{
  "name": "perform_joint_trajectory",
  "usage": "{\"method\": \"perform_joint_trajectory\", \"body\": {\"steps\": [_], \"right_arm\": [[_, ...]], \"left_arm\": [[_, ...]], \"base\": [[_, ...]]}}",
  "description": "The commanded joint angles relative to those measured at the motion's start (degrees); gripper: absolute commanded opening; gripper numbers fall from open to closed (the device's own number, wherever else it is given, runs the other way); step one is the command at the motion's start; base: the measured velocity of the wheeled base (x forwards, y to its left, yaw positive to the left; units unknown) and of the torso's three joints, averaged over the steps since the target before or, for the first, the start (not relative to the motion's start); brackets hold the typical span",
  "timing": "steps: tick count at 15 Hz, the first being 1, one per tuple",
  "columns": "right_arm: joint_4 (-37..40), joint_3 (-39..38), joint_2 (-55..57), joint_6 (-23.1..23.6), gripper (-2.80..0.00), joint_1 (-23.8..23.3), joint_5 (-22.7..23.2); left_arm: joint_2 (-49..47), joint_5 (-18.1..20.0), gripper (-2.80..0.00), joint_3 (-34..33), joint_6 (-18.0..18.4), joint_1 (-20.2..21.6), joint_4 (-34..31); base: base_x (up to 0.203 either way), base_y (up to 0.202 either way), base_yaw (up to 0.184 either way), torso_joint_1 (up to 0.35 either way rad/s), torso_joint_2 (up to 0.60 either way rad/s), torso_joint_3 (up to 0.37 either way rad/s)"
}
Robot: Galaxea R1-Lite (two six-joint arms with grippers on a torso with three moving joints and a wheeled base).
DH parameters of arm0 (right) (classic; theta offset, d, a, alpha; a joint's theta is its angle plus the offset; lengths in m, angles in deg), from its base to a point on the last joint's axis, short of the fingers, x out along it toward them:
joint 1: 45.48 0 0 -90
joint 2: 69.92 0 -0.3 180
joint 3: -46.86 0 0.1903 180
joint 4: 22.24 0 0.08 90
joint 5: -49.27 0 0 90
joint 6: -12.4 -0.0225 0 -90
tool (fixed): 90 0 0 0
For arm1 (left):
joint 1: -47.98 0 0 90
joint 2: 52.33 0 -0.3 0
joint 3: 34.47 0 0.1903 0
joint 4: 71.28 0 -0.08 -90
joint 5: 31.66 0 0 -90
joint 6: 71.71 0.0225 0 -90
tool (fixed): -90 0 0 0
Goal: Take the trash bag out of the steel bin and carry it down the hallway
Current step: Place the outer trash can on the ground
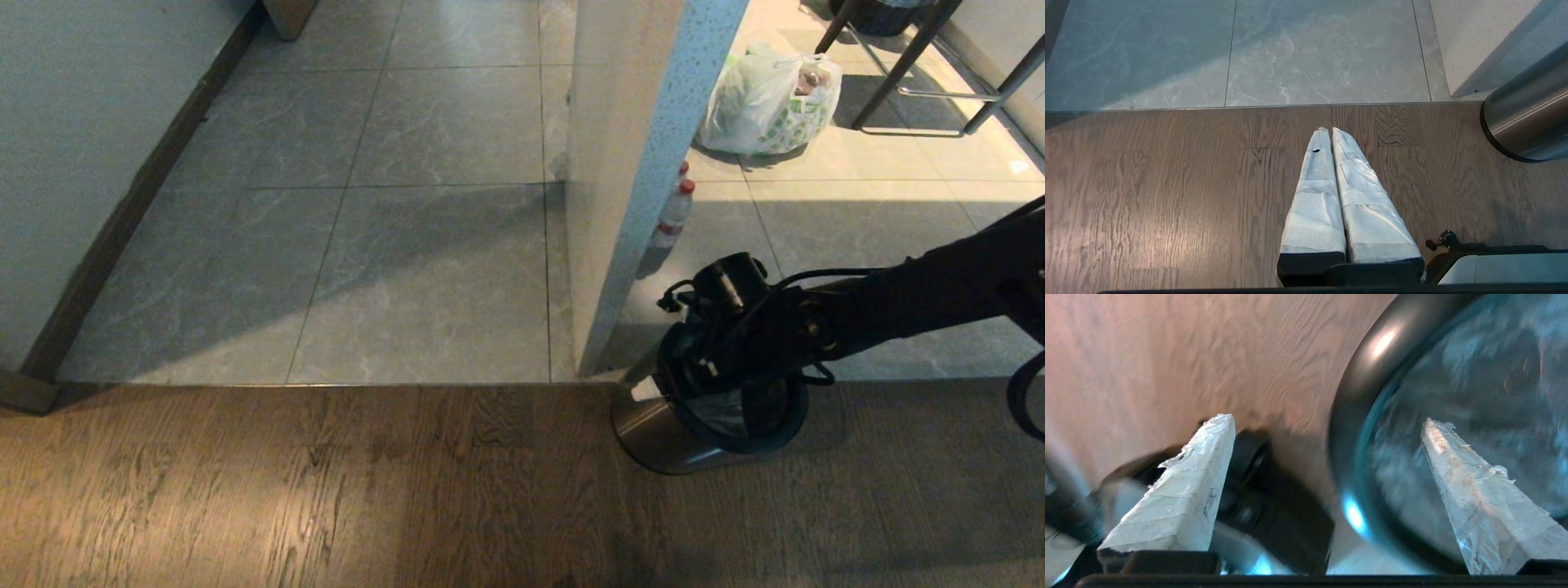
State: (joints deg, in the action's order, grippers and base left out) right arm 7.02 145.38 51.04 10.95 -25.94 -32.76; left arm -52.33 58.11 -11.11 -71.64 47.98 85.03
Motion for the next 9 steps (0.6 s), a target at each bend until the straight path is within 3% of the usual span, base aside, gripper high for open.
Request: {"method": "perform_joint_trajectory", "body": {"steps": [1, 5, 6, 9], "right_arm": [[-1.69, 0.48, 2.66, -0.01, 0.0, 0.06, -0.16], [-5.6, 0.43, 4.81, -0.04, 0.0, 0.06, -0.26], [-6.19, 0.17, 4.81, -0.05, -2.8, 0.06, -0.23], [-9.19, 0.29, 5.81, 0.17, -2.8, 0.06, -0.36]], "left_arm": [[0.0, -0.03, -2.8, 0.0, 0.01, 0.0, -0.02], [0.0, -0.03, -2.8, 0.0, 0.01, 0.0, -0.02], [0.0, -0.03, -2.8, 0.0, 0.01, 0.0, -0.02], [0.09, -0.03, -2.8, 0.0, 0.01, 0.0, -0.02]], "base": [[0.0, 0.0, 0.0, 0.0, 0.0, 0.0], [0.0, 0.0, 0.0, 0.0, 0.0, 0.0], [0.0, 0.0, 0.0, 0.0, 0.0, 0.0], [0.0, 0.0, 0.0, 0.0, 0.0, 0.0]]}}
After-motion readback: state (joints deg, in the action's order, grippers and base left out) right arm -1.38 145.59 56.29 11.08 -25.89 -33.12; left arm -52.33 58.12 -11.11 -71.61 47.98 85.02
